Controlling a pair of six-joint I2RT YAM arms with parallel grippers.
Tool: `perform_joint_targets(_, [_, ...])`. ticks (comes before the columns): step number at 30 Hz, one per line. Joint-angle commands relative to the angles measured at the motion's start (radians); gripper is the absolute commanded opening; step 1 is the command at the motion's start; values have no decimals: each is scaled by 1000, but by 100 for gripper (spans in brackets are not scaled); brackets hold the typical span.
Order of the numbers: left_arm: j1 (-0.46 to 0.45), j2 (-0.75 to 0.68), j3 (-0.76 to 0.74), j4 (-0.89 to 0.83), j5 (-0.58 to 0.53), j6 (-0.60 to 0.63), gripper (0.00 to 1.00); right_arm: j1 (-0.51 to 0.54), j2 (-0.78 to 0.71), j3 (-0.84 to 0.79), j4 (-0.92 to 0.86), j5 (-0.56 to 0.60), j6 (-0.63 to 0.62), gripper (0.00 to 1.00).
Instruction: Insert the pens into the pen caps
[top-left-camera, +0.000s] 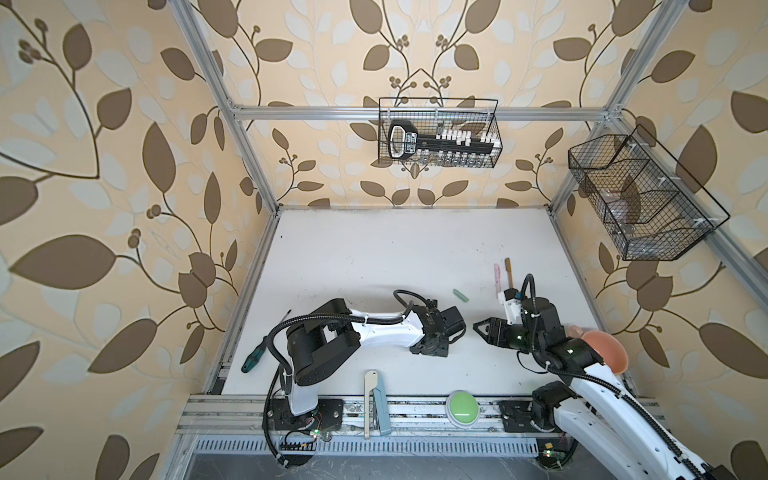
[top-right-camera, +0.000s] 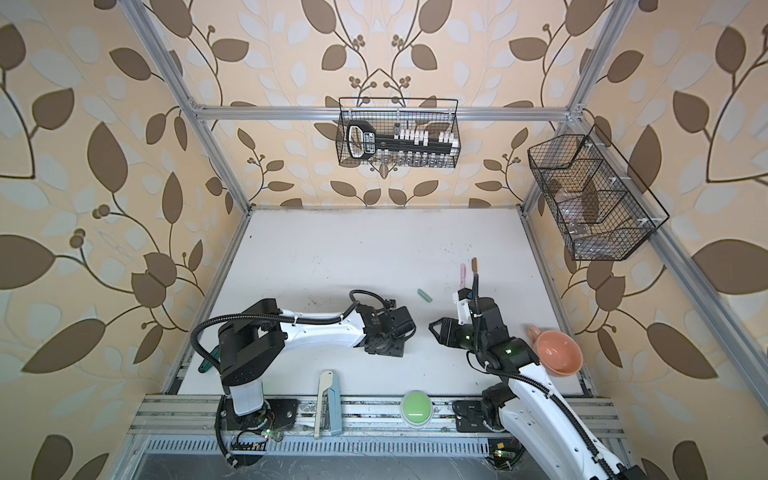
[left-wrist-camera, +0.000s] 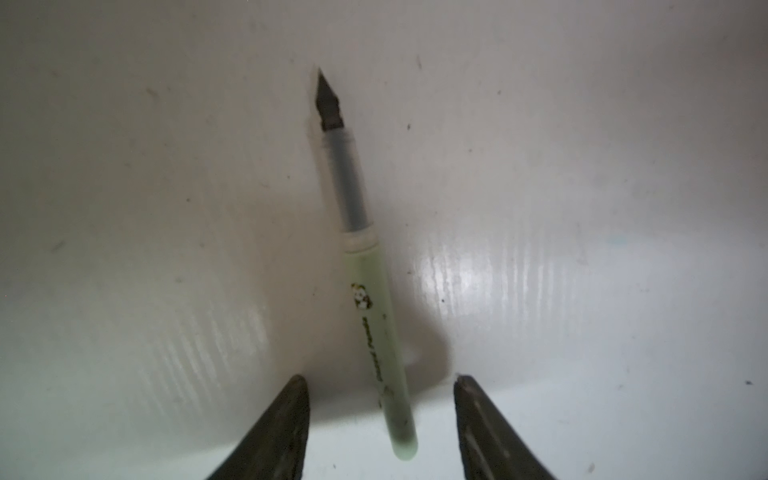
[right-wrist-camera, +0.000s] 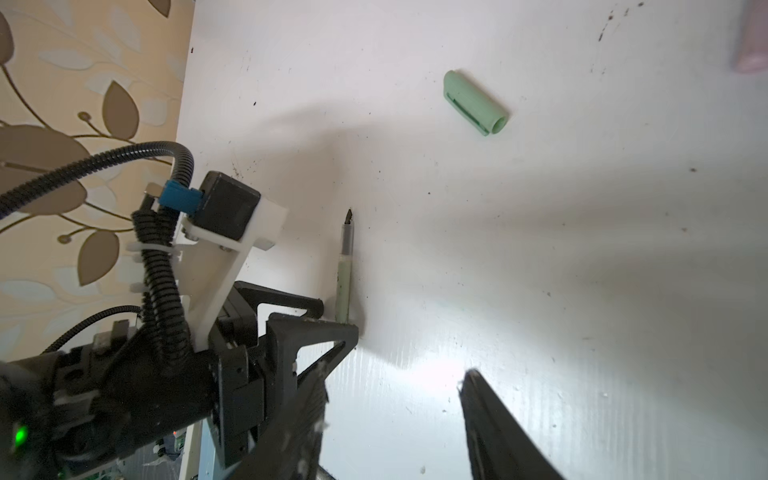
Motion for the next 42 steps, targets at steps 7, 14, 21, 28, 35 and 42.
perform_joint_targets(7, [-6, 19, 15, -3, -34, 1, 44, -3, 18, -25, 77, -53, 0, 54])
perform_joint_targets(14, [-6, 31, 46, -97, -79, 26, 27, -2, 48, -57, 147, -77, 23, 54])
perform_joint_targets(21, [-5, 15, 21, -56, -66, 78, 15, 16, 96, -89, 171, -93, 9, 54])
perform_joint_targets(28, [-5, -35, -41, 43, -40, 134, 3, 141, 232, -86, 276, -22, 48, 54])
perform_joint_targets(35, [-5, -96, -104, 115, -56, 181, 0, 169, 369, -78, 464, -30, 112, 54])
perform_joint_targets(42, [-6, -141, -163, 228, -48, 207, 0, 209, 540, -23, 596, -44, 149, 54])
